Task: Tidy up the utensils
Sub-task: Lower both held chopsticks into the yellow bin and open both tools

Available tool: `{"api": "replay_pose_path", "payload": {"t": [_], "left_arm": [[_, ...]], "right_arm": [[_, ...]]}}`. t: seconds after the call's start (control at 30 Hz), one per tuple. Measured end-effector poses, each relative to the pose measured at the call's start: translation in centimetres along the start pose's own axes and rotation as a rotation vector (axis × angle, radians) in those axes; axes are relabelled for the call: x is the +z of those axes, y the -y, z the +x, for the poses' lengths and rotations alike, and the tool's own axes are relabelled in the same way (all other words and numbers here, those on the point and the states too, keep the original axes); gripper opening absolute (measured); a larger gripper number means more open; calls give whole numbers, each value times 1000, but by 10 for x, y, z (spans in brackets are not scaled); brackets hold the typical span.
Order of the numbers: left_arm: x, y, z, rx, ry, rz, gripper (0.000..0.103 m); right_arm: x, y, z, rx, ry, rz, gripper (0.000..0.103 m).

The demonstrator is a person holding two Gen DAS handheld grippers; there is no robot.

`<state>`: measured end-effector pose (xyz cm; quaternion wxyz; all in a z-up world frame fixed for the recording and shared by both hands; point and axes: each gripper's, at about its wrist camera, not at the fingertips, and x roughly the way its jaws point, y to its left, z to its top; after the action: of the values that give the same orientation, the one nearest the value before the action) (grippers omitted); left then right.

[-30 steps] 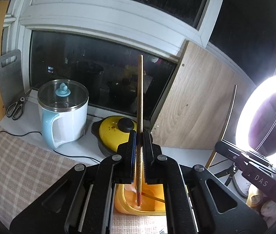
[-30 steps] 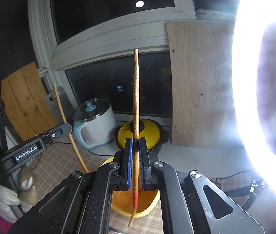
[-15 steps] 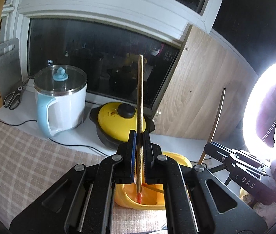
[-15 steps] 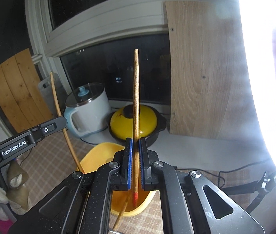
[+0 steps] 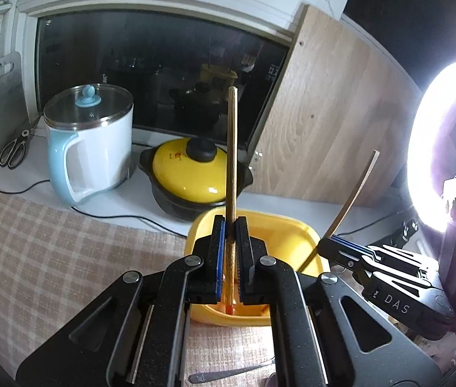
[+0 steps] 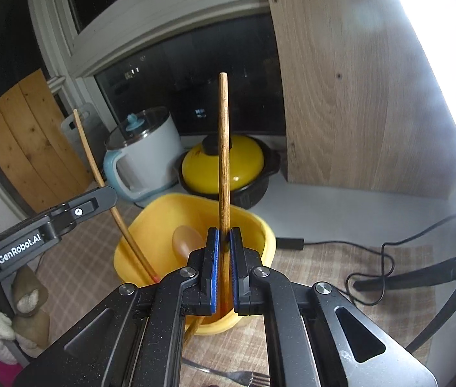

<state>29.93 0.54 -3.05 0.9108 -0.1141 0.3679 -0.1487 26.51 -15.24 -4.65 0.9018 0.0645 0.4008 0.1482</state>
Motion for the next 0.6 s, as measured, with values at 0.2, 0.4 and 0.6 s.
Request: {"api": "replay_pose_path", "payload": {"t": [0.2,0.4,0.6], "left_arm": [[-9,3,6,-3,-34,5,4],[-11,4,-1,-14,-37,19,4],[-12,2,-12,-1,-24,13,4]], "right_arm": [[-4,1,5,2,-27,5,5],[-5,7,3,10,-33,38,5],[-5,9,-4,19,-28,56,16]]}}
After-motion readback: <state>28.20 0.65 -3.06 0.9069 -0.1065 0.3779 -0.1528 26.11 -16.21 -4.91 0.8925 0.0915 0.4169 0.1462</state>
